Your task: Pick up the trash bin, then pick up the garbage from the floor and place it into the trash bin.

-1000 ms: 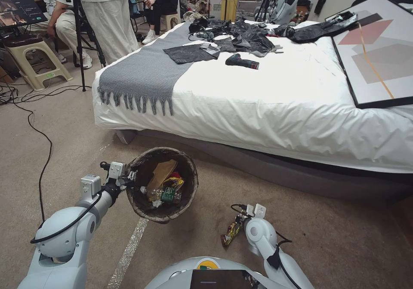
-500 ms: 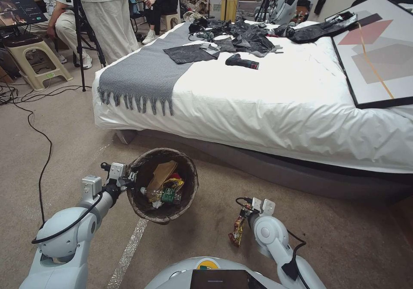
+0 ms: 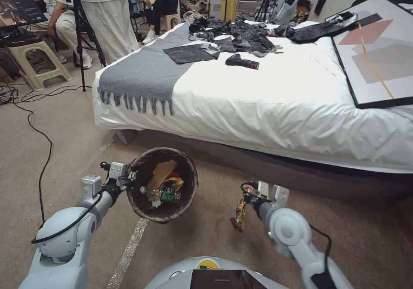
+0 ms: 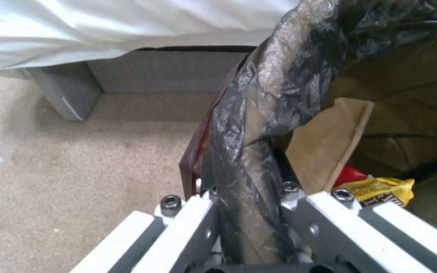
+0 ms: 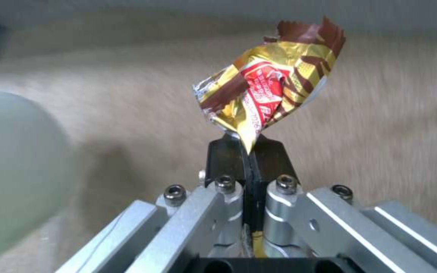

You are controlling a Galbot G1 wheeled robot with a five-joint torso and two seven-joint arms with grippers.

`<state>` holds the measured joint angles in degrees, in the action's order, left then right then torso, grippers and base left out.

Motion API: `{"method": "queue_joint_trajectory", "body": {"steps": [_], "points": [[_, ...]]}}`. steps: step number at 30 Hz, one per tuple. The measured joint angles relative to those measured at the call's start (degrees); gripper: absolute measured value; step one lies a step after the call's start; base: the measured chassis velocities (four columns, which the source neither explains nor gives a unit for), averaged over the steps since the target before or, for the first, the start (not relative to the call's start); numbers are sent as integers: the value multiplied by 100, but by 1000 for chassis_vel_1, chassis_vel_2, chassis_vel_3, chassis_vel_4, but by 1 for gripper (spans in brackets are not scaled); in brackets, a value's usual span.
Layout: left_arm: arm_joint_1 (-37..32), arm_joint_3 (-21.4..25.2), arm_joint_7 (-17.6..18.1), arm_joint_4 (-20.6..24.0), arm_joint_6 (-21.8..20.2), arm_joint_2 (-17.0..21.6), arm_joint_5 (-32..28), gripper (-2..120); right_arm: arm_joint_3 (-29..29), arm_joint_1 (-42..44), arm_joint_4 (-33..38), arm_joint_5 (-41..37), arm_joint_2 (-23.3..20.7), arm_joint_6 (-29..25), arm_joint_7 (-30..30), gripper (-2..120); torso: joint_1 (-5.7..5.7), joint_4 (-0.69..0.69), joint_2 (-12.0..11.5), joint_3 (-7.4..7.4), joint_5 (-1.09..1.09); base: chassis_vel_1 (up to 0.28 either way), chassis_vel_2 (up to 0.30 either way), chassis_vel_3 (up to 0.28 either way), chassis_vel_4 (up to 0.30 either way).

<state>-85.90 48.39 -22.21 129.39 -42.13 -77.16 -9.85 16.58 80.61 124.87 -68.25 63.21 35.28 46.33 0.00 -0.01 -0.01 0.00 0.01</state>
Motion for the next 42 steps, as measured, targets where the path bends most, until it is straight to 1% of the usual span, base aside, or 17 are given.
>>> {"method": "queue_joint_trajectory", "body": {"steps": [2,3,5,9,12,13,15,16,18,19,21,22,25,26,28,34,42], "points": [[0,0,2,11,0,0,0,0,31,-46,169,-156,-156,41,20,0,0,0,0,0,0,0,0,0,0],[-2,-1,5,28,0,4,1,0,137,-152,440,-449,-419,107,49,0,0,1,0,0,0,0,0,0,0],[-3,0,8,34,0,6,3,0,177,-182,498,-520,-478,126,52,0,0,1,1,0,-1,0,0,0,0],[-38,0,15,87,0,9,-5,0,625,-607,1045,-1383,-1144,329,-13,0,0,1,0,0,1,0,0,0,0],[-41,-23,29,88,0,-4,32,0,896,-1220,1272,-2049,-1754,433,-641,0,0,0,0,0,0,0,0,0,0],[-41,-23,29,88,0,-4,32,0,896,-1220,1272,-2049,-1754,433,-641,0,0,0,0,0,0,0,0,0,0],[-45,-37,29,88,0,-12,51,0,734,-1887,1218,-2336,-2056,374,-1240,0,0,1,0,0,-1,0,0,0,0],[-45,-37,29,88,0,-12,51,0,734,-1887,1218,-2336,-2056,374,-1240,0,0,1,0,0,-1,0,0,0,0],[-49,-37,28,87,0,1,57,0,367,-2440,1114,-2413,-2154,273,-1653,0,0,1,0,0,-1,0,0,0,0],[-49,-37,28,87,0,1,57,0,367,-2440,1114,-2413,-2154,273,-1653,0,0,1,0,0,-1,0,0,0,0],[-35,-18,28,53,0,43,49,0,-248,-3097,996,-2482,-2179,163,-1969,0,0,1,0,0,0,0,0,0,0],[-35,-18,28,53,0,43,49,0,-248,-3097,996,-2482,-2179,163,-1969,0,0,1,0,0,0,0,0,0,0],[-2,10,37,-60,0,95,30,0,-1172,-4076,787,-2487,-2152,46,-2244,0,0,2,0,1,-3,0,0,0,0],[-2,10,37,-60,0,95,30,0,-1172,-4076,787,-2487,-2152,46,-2244,0,0,2,0,1,-3,0,0,0,0],[17,20,46,-138,0,124,17,0,-1899,-4714,589,-2507,-2053,-32,-2344,0,0,2,0,1,-2,0,0,0,0],[39,53,55,-199,0,160,-13,0,-3152,-5669,314,-2719,-1717,-117,-2216,0,0,1,0,1,-3,0,0,0,0],[55,66,72,-227,0,146,-20,0,-3991,-6379,80,-2928,-1366,-183,-1933,0,0,1,0,0,-3,0,0,0,0]]}}
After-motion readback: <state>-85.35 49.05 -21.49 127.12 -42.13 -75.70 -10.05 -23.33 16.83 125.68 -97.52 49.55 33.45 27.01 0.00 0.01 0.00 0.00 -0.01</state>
